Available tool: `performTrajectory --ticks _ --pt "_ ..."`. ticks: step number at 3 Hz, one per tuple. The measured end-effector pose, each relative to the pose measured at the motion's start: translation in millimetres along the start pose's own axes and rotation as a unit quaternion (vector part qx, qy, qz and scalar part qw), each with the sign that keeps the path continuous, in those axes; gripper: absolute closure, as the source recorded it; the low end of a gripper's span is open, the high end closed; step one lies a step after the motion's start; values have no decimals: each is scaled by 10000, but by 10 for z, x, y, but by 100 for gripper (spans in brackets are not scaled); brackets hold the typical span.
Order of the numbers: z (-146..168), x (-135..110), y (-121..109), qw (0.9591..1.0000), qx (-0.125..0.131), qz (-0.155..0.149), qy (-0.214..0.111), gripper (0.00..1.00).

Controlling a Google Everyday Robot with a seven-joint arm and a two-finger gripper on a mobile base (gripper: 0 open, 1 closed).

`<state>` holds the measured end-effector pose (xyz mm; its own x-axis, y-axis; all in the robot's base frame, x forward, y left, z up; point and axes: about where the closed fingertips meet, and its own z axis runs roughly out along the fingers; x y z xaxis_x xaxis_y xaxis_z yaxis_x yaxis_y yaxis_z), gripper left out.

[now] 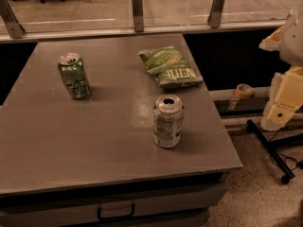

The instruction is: Knock green can over

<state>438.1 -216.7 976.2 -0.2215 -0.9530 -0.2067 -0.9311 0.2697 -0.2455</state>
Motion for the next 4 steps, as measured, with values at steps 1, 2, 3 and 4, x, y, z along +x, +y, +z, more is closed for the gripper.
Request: performTrajectory --ticks 1,2,3,4 --pt "0 0 0 10000 0 0 0 0" --pt "-23 -58 -14 9999 22 -23 -109 0" --pt "-24 -65 -15 9999 23 -24 -123 0" --pt "18 -345 -28 9977 -105 52 -668 0"
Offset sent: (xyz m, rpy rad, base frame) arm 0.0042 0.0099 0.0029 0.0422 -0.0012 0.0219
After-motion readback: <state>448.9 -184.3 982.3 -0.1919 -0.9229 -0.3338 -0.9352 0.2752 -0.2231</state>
